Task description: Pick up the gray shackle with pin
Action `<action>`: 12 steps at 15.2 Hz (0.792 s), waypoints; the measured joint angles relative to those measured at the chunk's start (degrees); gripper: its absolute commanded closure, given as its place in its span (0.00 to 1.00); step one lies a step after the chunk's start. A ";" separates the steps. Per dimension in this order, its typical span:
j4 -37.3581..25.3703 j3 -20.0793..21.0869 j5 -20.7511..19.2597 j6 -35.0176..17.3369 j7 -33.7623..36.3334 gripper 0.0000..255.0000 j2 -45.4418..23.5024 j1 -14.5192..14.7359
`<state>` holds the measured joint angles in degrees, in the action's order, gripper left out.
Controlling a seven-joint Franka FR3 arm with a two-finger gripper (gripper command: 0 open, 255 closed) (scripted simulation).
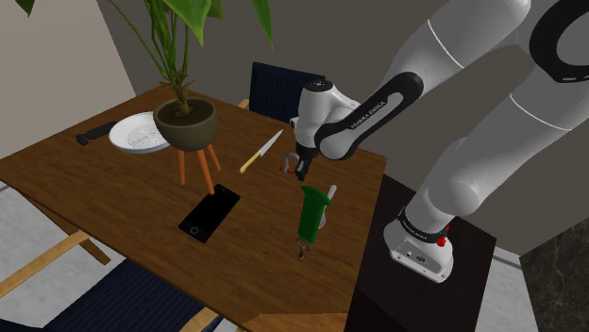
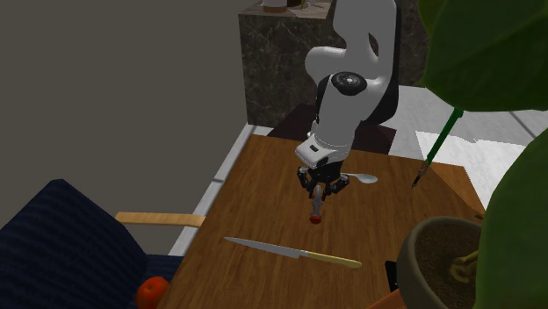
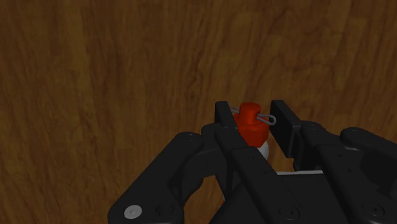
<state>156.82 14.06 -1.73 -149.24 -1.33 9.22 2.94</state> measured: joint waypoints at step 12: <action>-1.93 -0.97 2.81 9.71 -2.44 1.00 7.91 1.25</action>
<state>154.89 13.09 1.08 -139.53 -3.77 17.13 4.19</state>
